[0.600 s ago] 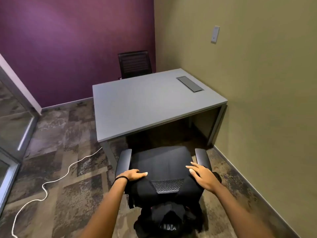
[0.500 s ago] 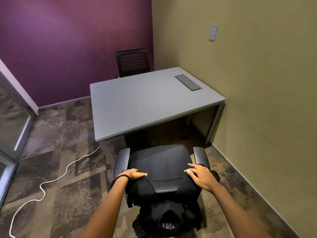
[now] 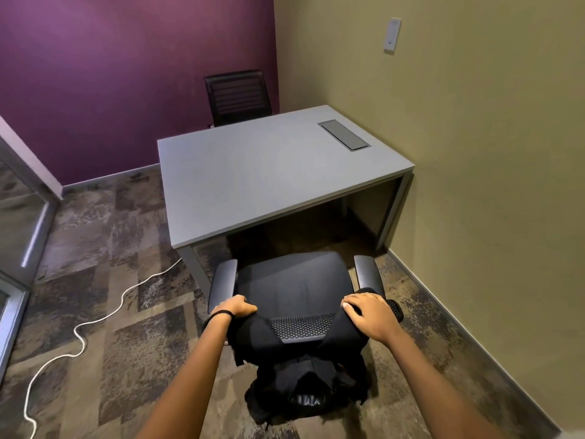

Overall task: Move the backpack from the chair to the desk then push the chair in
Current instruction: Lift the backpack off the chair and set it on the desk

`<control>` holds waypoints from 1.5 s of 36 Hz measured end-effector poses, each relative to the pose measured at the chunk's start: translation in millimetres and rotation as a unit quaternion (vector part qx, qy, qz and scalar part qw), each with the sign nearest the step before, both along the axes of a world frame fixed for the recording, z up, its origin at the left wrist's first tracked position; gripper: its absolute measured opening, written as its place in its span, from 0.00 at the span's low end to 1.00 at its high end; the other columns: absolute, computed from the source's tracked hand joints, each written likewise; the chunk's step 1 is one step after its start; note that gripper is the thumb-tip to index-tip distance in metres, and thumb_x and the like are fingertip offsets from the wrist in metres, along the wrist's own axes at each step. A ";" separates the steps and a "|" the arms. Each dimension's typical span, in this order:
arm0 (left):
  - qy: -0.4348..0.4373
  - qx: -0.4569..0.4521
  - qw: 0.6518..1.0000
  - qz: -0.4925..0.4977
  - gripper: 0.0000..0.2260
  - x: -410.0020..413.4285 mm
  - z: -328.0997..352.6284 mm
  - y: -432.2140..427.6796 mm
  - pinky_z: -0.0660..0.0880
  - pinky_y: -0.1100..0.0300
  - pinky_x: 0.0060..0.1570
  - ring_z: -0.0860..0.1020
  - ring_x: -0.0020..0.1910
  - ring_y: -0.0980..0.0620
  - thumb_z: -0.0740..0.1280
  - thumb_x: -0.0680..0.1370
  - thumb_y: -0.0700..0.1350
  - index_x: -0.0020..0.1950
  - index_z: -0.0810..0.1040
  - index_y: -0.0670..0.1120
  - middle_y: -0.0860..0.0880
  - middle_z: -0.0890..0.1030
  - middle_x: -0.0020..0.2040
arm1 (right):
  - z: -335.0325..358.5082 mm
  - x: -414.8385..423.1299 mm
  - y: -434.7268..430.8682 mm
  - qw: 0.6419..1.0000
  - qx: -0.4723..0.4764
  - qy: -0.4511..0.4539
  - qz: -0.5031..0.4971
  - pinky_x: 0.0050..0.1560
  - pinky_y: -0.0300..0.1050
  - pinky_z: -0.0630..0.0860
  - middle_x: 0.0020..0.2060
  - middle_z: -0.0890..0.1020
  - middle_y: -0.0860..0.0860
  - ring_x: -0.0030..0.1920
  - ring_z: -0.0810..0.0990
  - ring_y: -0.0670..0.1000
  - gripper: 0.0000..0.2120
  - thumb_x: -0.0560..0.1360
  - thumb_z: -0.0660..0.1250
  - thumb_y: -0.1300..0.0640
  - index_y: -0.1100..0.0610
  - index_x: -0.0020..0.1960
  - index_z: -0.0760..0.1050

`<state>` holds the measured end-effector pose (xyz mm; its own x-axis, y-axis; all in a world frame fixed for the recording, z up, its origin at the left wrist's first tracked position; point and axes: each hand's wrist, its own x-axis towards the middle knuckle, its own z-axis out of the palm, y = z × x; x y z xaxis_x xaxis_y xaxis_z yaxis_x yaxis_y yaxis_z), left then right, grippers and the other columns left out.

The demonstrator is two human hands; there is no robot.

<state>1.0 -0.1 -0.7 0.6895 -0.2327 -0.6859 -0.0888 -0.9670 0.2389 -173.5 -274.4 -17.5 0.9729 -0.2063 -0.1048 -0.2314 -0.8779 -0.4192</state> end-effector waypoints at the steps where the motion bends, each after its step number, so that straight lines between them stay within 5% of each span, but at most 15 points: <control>1: -0.004 -0.003 1.000 0.004 0.24 -0.4 1.7 0.9 0.66 0.48 0.69 0.69 0.67 0.42 0.62 0.76 0.51 0.70 0.67 0.43 0.42 0.69 0.71 | -0.3 -0.1 0.2 1.000 -0.001 0.000 0.000 0.64 0.46 0.67 0.58 0.81 0.46 0.60 0.76 0.47 0.16 0.78 0.55 0.47 0.49 0.58 0.77; 13: -0.053 -0.041 0.997 0.030 0.11 -0.4 18.5 22.1 0.71 0.52 0.59 0.75 0.59 0.41 0.63 0.76 0.45 0.53 0.78 0.40 0.39 0.78 0.60 | -3.9 -5.1 5.8 1.000 -0.006 -0.015 -0.018 0.65 0.48 0.67 0.57 0.82 0.49 0.59 0.77 0.49 0.15 0.79 0.55 0.51 0.52 0.58 0.78; 16: -0.058 -0.068 0.995 0.039 0.05 -2.8 17.2 31.8 0.68 0.56 0.48 0.73 0.50 0.46 0.62 0.77 0.44 0.41 0.70 0.45 0.40 0.78 0.51 | -4.3 -5.4 6.3 1.000 0.002 -0.015 -0.026 0.65 0.48 0.67 0.57 0.82 0.49 0.58 0.77 0.50 0.15 0.79 0.55 0.51 0.53 0.57 0.78; 20: -0.075 -0.121 0.988 0.067 0.17 -8.7 16.1 47.6 0.61 0.58 0.42 0.66 0.45 0.50 0.61 0.77 0.43 0.32 0.58 0.54 0.50 0.66 0.37 | -3.8 -5.2 6.1 0.999 0.009 -0.019 -0.030 0.65 0.48 0.67 0.56 0.82 0.49 0.58 0.78 0.50 0.15 0.79 0.55 0.52 0.52 0.56 0.79; 23: -0.076 -0.148 0.980 0.105 0.13 -17.0 14.0 60.5 0.63 0.59 0.40 0.69 0.38 0.52 0.60 0.77 0.42 0.35 0.63 0.54 0.53 0.67 0.37 | -2.6 -5.3 6.8 0.999 0.009 -0.030 -0.030 0.63 0.49 0.68 0.55 0.83 0.49 0.57 0.78 0.50 0.15 0.79 0.55 0.54 0.53 0.54 0.80; 24: -0.064 -0.162 0.978 0.114 0.05 -21.9 14.1 65.4 0.67 0.56 0.47 0.73 0.43 0.51 0.60 0.77 0.43 0.43 0.71 0.51 0.51 0.73 0.43 | -1.9 -5.5 7.1 0.999 0.008 -0.034 -0.030 0.63 0.49 0.68 0.55 0.83 0.49 0.56 0.79 0.50 0.14 0.79 0.56 0.54 0.53 0.54 0.80; 25: -0.061 -0.178 0.973 0.131 0.09 -23.8 11.4 70.3 0.68 0.53 0.58 0.74 0.56 0.46 0.60 0.78 0.43 0.57 0.73 0.44 0.47 0.75 0.56 | -1.0 -5.5 7.5 0.999 0.008 -0.035 -0.030 0.63 0.49 0.69 0.54 0.83 0.49 0.56 0.79 0.51 0.15 0.79 0.56 0.54 0.53 0.54 0.80; 27: -0.064 -0.205 0.962 0.167 0.24 -30.0 9.6 77.8 0.61 0.50 0.71 0.63 0.71 0.43 0.61 0.78 0.42 0.73 0.59 0.40 0.42 0.63 0.73 | 0.7 -5.6 7.9 0.999 0.007 -0.033 -0.030 0.62 0.50 0.69 0.55 0.83 0.50 0.56 0.79 0.52 0.15 0.79 0.55 0.55 0.53 0.54 0.80; 36: -0.060 -0.274 0.929 0.240 0.27 -49.0 -0.3 91.9 0.57 0.51 0.72 0.59 0.74 0.44 0.61 0.79 0.42 0.75 0.53 0.40 0.42 0.57 0.76 | 4.9 -7.3 11.3 0.999 0.006 -0.034 -0.034 0.62 0.50 0.70 0.54 0.83 0.52 0.55 0.79 0.53 0.15 0.79 0.55 0.56 0.55 0.54 0.80; 45: -0.034 -0.324 0.885 0.332 0.22 -61.9 -11.8 103.6 0.69 0.50 0.62 0.68 0.68 0.42 0.61 0.79 0.41 0.72 0.63 0.44 0.40 0.67 0.72 | 5.4 -9.5 11.7 0.999 0.005 -0.023 -0.032 0.64 0.51 0.69 0.56 0.82 0.53 0.57 0.78 0.54 0.16 0.79 0.54 0.55 0.56 0.56 0.79; 50: 0.001 -0.339 0.873 0.351 0.22 -76.6 -24.3 109.6 0.72 0.57 0.39 0.74 0.49 0.51 0.61 0.78 0.39 0.72 0.62 0.44 0.42 0.71 0.68 | 8.1 -6.6 10.8 1.000 0.002 -0.011 -0.027 0.64 0.50 0.69 0.57 0.82 0.53 0.58 0.78 0.54 0.16 0.80 0.54 0.55 0.56 0.56 0.79; 54: 0.021 -0.329 0.873 0.360 0.22 -83.3 -31.8 102.7 0.73 0.54 0.42 0.74 0.48 0.51 0.60 0.79 0.40 0.72 0.62 0.44 0.43 0.74 0.62 | 7.7 -9.9 10.3 1.000 0.003 -0.011 -0.024 0.64 0.51 0.70 0.57 0.82 0.53 0.57 0.78 0.54 0.16 0.80 0.53 0.55 0.56 0.56 0.79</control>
